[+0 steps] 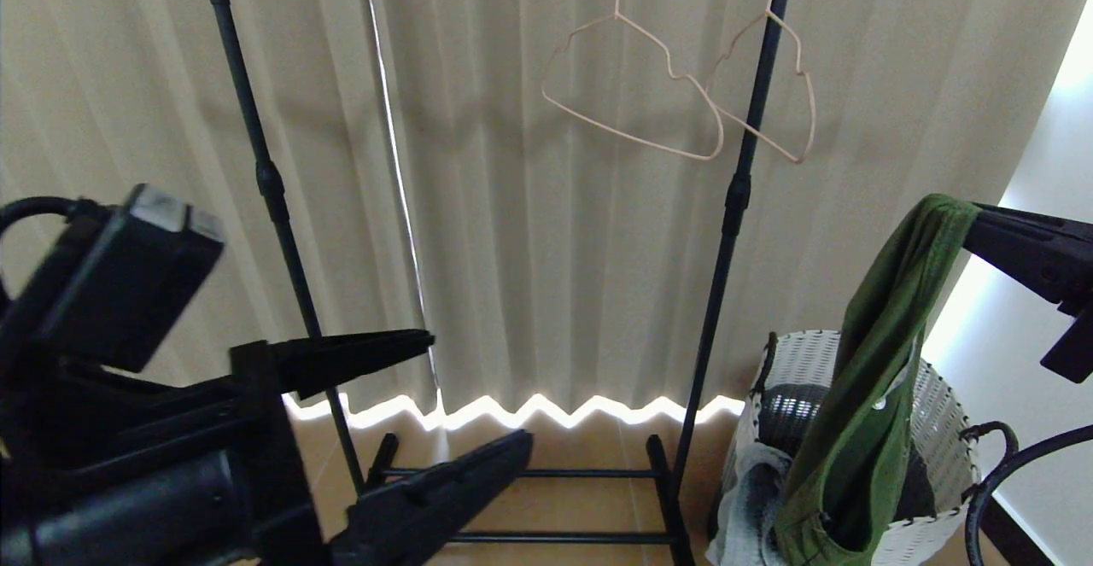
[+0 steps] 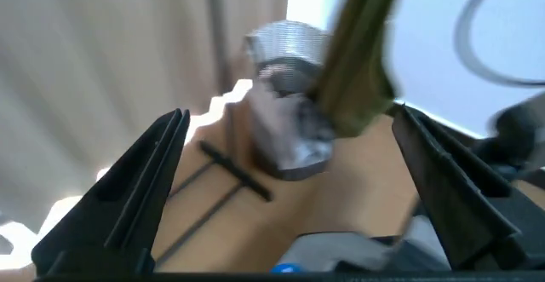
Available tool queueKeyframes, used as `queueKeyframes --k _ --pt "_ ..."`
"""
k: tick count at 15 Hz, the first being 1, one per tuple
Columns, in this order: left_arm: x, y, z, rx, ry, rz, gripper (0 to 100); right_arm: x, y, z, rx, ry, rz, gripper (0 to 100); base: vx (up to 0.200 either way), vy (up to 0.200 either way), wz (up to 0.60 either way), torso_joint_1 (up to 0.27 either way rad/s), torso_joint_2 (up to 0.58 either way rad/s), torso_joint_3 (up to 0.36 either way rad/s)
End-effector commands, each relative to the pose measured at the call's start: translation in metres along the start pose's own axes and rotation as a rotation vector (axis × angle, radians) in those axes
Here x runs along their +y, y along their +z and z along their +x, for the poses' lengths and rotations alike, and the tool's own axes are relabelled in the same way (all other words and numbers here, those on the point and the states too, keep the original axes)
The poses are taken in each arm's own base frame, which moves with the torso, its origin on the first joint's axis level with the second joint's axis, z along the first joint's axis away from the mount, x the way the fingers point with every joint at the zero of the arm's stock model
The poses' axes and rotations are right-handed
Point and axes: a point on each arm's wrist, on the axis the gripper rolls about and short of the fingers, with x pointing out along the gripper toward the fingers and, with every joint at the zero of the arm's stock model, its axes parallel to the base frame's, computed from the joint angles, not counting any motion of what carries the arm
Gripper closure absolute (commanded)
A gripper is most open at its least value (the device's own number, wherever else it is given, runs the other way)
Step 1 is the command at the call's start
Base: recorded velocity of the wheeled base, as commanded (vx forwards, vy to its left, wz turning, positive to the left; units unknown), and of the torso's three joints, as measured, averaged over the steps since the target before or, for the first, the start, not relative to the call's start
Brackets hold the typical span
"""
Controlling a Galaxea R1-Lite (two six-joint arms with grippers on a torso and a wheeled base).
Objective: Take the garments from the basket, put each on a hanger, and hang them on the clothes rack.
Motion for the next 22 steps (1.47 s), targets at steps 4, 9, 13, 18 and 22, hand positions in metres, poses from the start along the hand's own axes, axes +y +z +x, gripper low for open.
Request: queueKeyframes --k 4,9,13,18,22 --pt "-0.055 -0.006 0.092 0.111 -0.170 -0.009 0 0.004 0.007 0.004 -0.017 0.033 -0.001 100 0.000 0.000 0.00 0.000 0.00 0.000" --pt "-0.082 -0.015 0.155 0.120 -0.124 -0.100 0 0.010 0.011 0.003 -0.041 0.067 -0.001 100 0.000 0.000 0.00 0.000 0.00 0.000" --pt "-0.083 -0.032 0.184 0.152 -0.069 -0.122 0 0.010 0.013 0.000 -0.053 0.071 -0.002 100 0.000 0.000 0.00 0.000 0.00 0.000" --pt "-0.066 -0.049 0.219 0.156 0.044 -0.127 0 0.014 0.016 -0.006 -0.073 0.093 -0.002 100 0.000 0.000 0.00 0.000 0.00 0.000" --pt "-0.059 -0.058 0.220 0.181 0.079 -0.123 0 0.014 0.017 -0.007 -0.079 0.091 -0.002 100 0.000 0.000 0.00 0.000 0.00 0.000"
